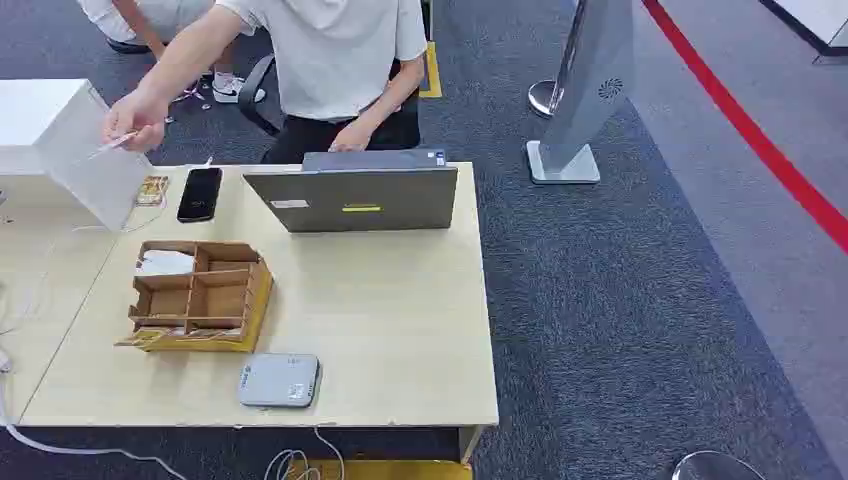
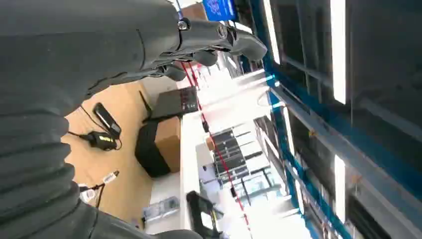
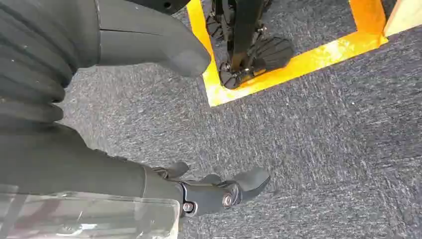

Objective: Pass the card to the sensor for recognition and then transmit it.

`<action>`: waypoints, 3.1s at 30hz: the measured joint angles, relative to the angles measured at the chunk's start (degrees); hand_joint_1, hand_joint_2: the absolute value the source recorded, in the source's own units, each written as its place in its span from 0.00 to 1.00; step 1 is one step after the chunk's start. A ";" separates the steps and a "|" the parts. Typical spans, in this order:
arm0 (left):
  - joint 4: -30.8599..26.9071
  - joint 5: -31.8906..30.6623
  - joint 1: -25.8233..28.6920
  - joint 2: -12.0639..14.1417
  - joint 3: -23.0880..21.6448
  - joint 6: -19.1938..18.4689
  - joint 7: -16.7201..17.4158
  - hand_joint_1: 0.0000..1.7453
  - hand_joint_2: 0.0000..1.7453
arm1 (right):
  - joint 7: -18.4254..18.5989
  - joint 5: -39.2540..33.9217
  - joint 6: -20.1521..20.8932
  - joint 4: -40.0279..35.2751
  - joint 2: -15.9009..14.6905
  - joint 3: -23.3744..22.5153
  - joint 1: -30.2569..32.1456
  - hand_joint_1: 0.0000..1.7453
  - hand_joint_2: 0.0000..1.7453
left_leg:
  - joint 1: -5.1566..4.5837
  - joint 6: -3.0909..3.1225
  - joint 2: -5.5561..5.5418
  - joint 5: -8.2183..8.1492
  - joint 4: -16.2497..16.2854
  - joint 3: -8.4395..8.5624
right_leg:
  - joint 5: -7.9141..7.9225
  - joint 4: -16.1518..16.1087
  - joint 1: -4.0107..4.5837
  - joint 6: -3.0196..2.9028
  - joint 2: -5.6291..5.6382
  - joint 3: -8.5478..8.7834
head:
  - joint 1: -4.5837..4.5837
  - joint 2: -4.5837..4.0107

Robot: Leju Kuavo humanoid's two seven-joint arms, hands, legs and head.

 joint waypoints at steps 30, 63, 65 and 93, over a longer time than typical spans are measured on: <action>18.95 -40.24 -14.55 18.84 -24.57 -27.26 20.22 0.00 1.00 | -0.26 6.38 -1.40 4.31 -2.40 0.00 -0.89 0.00 1.00 | 0.00 -0.01 0.22 0.02 0.02 -0.03 | 0.07 0.04 0.01 -0.04 0.19 -0.07 | 0.00 0.00; 30.38 -63.69 -20.81 29.79 -36.26 -42.92 27.91 1.00 1.00 | -1.27 10.12 -1.31 8.63 -5.57 0.00 -1.67 0.00 1.00 | 0.00 -0.01 0.25 0.02 0.04 -0.06 | 0.08 0.06 0.01 -0.05 0.21 -0.07 | 0.02 0.00; 30.38 -63.71 -20.73 29.79 -36.39 -42.53 27.54 1.00 1.00 | -1.27 10.12 -1.33 8.63 -5.57 0.00 -1.69 0.00 1.00 | 0.00 -0.01 0.25 0.02 0.04 -0.07 | 0.08 0.07 0.01 -0.05 0.22 -0.07 | 0.00 0.00; 1.50 -60.34 1.52 17.79 -38.32 -17.59 11.23 1.00 1.00 | 2.30 4.24 0.74 0.26 0.85 3.59 0.97 0.00 1.00 | 0.07 0.03 0.42 -0.05 0.22 -0.25 | 0.15 0.03 0.10 -0.02 0.37 -0.15 | 0.07 0.00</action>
